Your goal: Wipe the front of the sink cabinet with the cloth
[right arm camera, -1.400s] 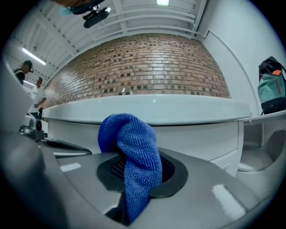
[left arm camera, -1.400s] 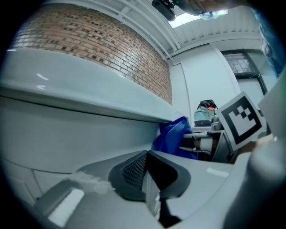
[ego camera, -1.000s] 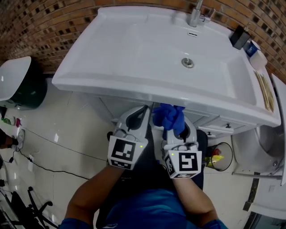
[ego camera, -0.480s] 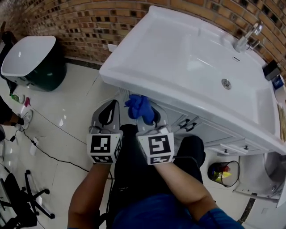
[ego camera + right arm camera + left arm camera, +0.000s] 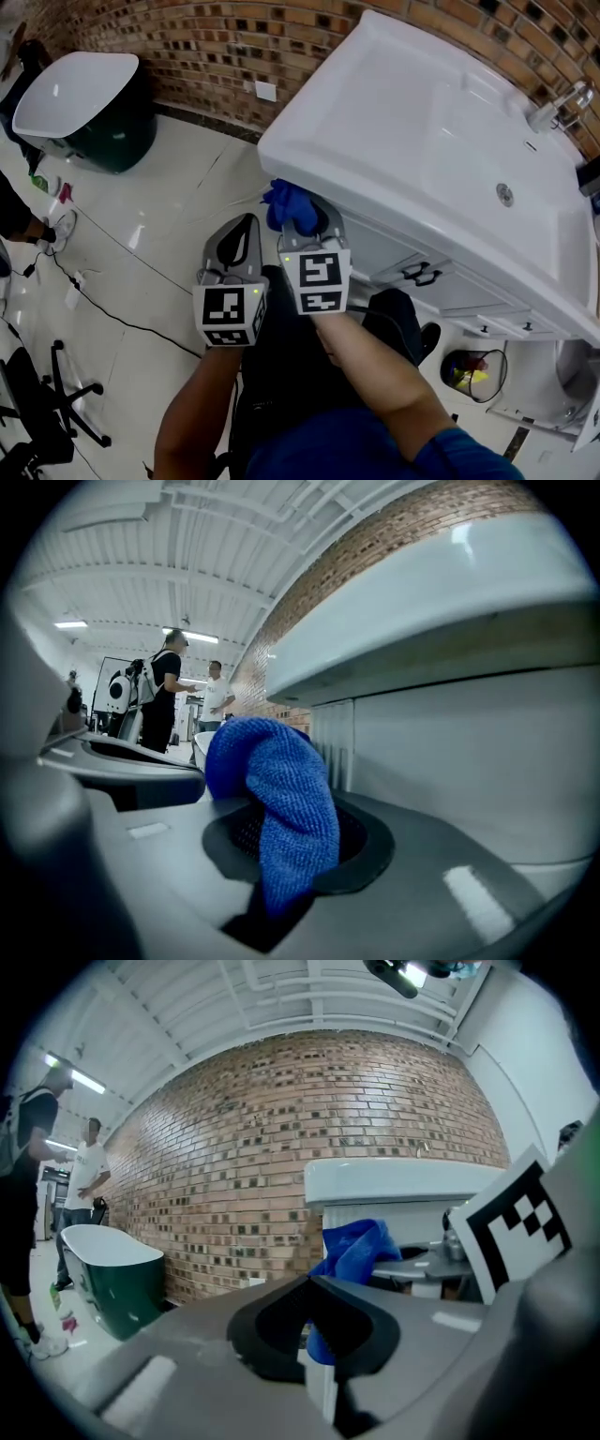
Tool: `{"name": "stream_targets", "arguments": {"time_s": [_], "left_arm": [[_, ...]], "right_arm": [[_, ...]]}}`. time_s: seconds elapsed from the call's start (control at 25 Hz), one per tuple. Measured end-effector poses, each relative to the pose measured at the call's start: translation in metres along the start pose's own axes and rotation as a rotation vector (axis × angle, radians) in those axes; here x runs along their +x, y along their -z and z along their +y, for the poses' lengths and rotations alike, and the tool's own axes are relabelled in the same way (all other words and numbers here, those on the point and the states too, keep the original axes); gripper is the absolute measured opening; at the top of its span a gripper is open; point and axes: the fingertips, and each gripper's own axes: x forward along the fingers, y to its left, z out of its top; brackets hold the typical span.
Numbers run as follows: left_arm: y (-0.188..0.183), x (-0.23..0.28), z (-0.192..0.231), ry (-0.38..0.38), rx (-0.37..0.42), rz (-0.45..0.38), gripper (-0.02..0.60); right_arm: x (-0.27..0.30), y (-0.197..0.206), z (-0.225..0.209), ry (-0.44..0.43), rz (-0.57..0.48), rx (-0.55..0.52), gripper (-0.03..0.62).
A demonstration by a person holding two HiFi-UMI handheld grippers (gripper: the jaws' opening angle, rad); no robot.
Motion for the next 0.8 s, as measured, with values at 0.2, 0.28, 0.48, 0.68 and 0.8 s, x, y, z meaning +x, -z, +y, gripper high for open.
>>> {"name": "stream_targets", "arguments": {"time_s": [0.2,0.28,0.48,0.68,0.8], "left_arm": [[0.000,0.004,-0.014,0.031,0.001,0.002,0.002],[-0.002,0.006,-0.028,0.053,0.008,-0.004,0.002],[-0.007,0.008,-0.068,0.111,0.025,-0.018,0.002],[-0.005,0.011,-0.108,0.160,0.052,-0.002,0.002],[-0.004,0.013,-0.135,0.206,0.053,-0.007,0.002]], "right_arm": [[-0.011,0.007,-0.018,0.039,0.014,0.003,0.076],[-0.022,0.010,-0.029,0.056,0.016,0.005,0.077],[-0.055,0.017,-0.055,0.107,0.021,0.014,0.077],[-0.089,0.021,-0.082,0.158,0.020,0.018,0.077],[-0.111,0.025,-0.099,0.190,0.022,0.019,0.077]]}}
